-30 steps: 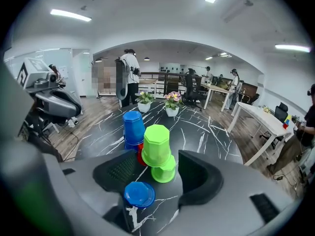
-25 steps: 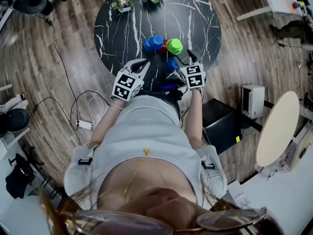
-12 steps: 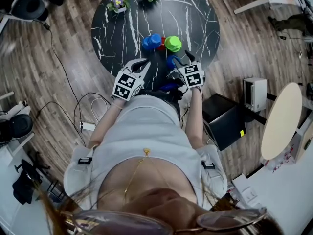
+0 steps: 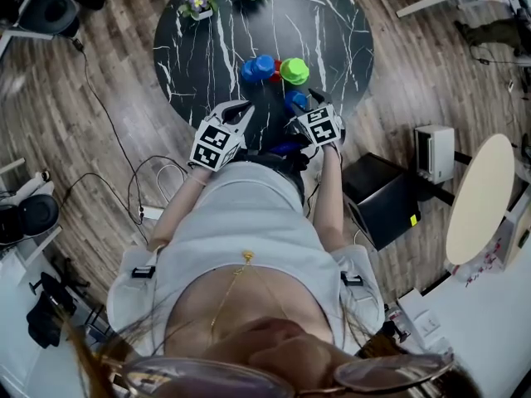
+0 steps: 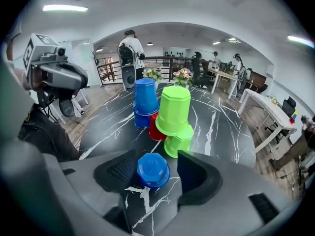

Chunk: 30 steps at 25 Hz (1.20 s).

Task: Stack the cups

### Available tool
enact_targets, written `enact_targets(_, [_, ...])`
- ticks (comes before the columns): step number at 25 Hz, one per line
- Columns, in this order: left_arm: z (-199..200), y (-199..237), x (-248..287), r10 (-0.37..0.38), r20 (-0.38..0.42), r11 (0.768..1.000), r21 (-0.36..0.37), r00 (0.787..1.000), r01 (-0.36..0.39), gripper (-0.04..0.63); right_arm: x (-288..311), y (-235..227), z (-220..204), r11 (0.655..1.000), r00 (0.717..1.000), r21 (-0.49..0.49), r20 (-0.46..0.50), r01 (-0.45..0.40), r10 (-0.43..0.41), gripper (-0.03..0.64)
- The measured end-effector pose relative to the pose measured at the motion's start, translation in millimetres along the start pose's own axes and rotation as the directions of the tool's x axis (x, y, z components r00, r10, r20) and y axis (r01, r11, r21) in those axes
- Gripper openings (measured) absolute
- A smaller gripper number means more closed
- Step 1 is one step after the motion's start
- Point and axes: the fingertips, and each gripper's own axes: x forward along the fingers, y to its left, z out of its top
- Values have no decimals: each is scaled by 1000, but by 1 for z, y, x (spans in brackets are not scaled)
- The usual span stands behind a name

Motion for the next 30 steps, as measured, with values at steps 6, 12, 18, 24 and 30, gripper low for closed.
enact_targets(6, [-5,3,-3,-2,-17,1000,-8,1000,1,38,15,8,-14,1000,998,-19,-64,-25,24,270])
enact_targets(12, [-7,5,-4,-5,-21,1000,-11,1000,5,38,22,10,-23,1000,996,-18,-91,-15,13,270])
enact_targets(18, [-9,6,-5,-5,-24,1000,-13,1000,5,38,24,9,-30,1000,995,-19,-96,9,-11,261])
enact_targets(24, [-9,6,-5,-3,-22,1000,-12,1000,3,38,24,5,-30,999,996,-14,-79,35,-36,241])
enact_targets(30, [-8,4,-3,-10,-23,1000,-10,1000,10,38,18,3,-27,999,997,-8,-63,37,-38,241])
